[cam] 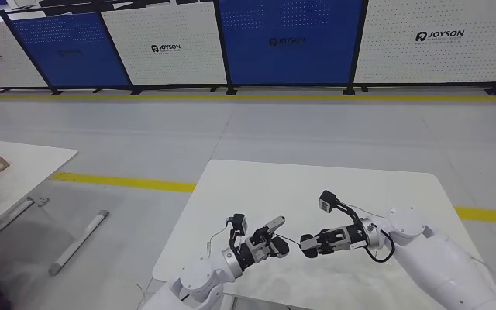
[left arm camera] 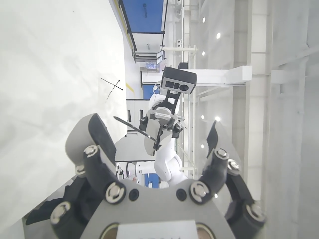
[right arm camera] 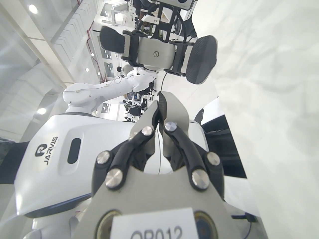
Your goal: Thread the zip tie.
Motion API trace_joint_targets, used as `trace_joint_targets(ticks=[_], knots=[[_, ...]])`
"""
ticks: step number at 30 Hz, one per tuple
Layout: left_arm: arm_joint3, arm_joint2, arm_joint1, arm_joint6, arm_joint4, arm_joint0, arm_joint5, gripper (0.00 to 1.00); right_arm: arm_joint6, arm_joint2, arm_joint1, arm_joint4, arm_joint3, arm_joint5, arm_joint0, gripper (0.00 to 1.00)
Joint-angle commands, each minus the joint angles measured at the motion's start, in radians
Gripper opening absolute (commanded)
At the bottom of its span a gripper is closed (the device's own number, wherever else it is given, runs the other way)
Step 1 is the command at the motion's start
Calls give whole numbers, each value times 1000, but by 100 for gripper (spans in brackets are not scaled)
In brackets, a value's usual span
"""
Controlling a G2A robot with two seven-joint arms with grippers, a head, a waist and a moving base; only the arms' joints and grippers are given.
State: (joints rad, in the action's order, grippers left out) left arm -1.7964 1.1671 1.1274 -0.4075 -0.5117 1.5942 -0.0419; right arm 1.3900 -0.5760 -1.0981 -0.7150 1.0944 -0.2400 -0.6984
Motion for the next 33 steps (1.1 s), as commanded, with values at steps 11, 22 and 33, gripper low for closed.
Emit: trace_joint_targets(ticks=[11, 22, 33], knots=[[-1, 16, -9, -53, 4, 23, 7, 6, 0, 0, 0, 0, 0, 0, 0, 0], [0, 23, -12, -49, -4, 19, 21, 0, 0, 0, 0, 0, 0, 0, 0, 0], [-1, 12, -15, -37, 61, 25, -25, 0, 0, 0, 0, 0, 0, 0, 0, 0]])
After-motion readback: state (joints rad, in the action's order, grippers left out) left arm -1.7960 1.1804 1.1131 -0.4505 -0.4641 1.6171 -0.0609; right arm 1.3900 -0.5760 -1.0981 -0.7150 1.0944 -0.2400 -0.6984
